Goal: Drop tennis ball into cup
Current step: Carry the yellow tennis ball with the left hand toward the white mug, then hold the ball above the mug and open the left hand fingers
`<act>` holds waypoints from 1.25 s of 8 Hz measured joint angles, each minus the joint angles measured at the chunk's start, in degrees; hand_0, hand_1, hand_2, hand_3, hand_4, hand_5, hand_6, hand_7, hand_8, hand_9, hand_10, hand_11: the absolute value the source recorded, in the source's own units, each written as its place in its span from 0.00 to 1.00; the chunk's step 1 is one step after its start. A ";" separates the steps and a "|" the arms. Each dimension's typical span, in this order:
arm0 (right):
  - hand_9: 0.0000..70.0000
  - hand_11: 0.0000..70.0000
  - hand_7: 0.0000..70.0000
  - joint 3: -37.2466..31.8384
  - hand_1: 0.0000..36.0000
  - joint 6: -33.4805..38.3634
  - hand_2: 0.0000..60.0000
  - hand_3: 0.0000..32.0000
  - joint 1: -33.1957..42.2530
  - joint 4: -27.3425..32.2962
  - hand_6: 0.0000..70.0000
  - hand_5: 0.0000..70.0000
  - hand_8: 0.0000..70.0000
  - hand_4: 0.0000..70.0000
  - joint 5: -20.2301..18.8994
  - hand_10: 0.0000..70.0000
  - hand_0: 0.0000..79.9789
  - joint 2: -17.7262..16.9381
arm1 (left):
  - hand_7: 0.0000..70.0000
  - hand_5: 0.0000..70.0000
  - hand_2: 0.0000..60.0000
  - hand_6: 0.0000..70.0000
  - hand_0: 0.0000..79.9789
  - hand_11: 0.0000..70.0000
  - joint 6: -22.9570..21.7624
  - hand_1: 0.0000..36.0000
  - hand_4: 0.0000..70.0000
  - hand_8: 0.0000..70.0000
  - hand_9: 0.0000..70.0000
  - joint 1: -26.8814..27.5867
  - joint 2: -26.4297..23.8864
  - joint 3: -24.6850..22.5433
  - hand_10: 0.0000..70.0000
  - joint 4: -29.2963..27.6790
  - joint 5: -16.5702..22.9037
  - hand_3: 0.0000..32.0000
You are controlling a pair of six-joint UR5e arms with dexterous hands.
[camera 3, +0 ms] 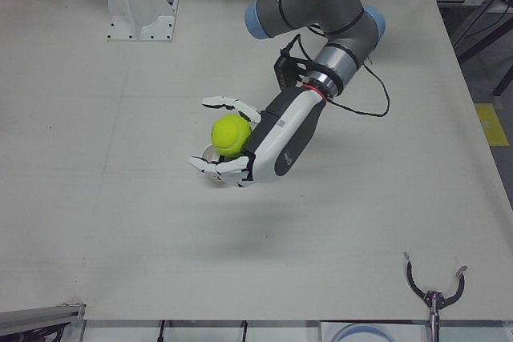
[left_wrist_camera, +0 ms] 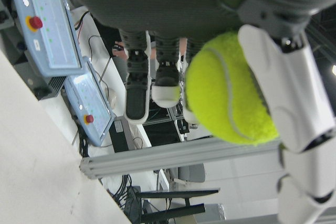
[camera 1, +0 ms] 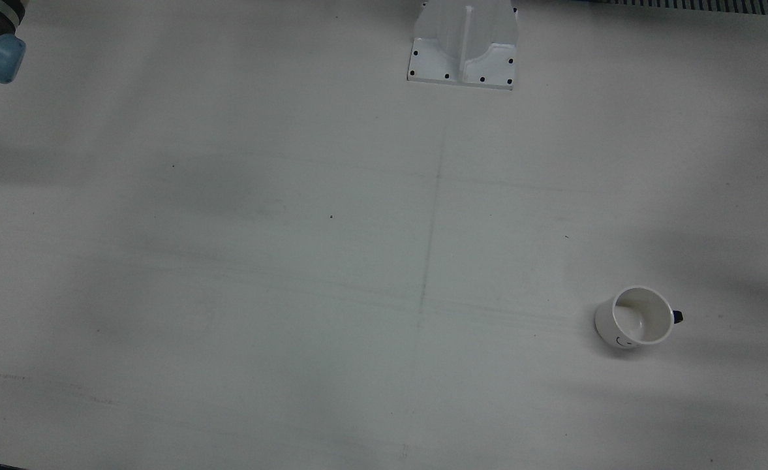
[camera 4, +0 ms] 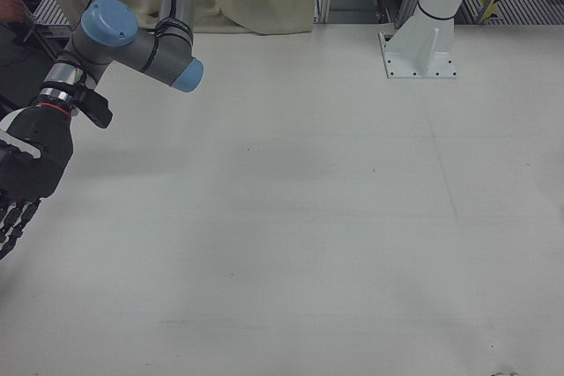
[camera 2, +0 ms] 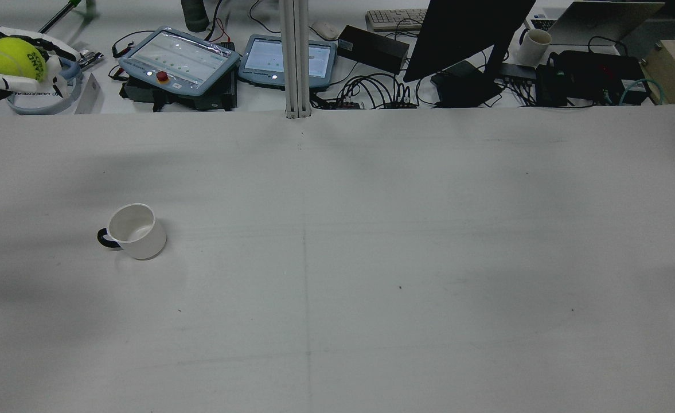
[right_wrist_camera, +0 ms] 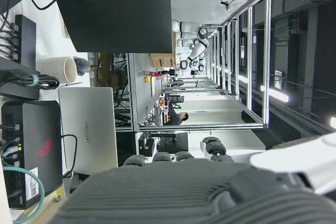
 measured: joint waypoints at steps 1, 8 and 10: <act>0.00 0.00 0.00 0.00 0.00 0.00 0.00 0.00 0.00 0.00 0.00 0.00 0.00 0.00 0.00 0.00 0.00 0.00 | 1.00 0.24 0.50 1.00 0.54 0.65 0.07 0.17 0.67 0.81 1.00 3.13 1.15 -0.99 0.46 -1.09 0.03 0.00; 0.00 0.00 0.00 -0.09 0.00 0.00 0.00 0.00 0.00 0.00 0.00 0.00 0.00 0.00 0.00 0.00 0.00 0.00 | 0.58 0.08 0.42 0.37 0.57 0.03 2.42 0.41 0.33 0.12 0.21 12.83 5.15 -1.03 0.01 -4.15 -0.44 0.00; 0.00 0.00 0.00 -0.09 0.00 0.00 0.00 0.00 0.00 -0.03 0.00 0.00 0.00 0.00 0.00 0.00 0.00 0.00 | 0.36 0.03 0.36 0.06 0.59 0.00 2.48 0.53 0.26 0.00 0.05 12.86 6.28 -0.95 0.00 -5.31 -0.48 0.00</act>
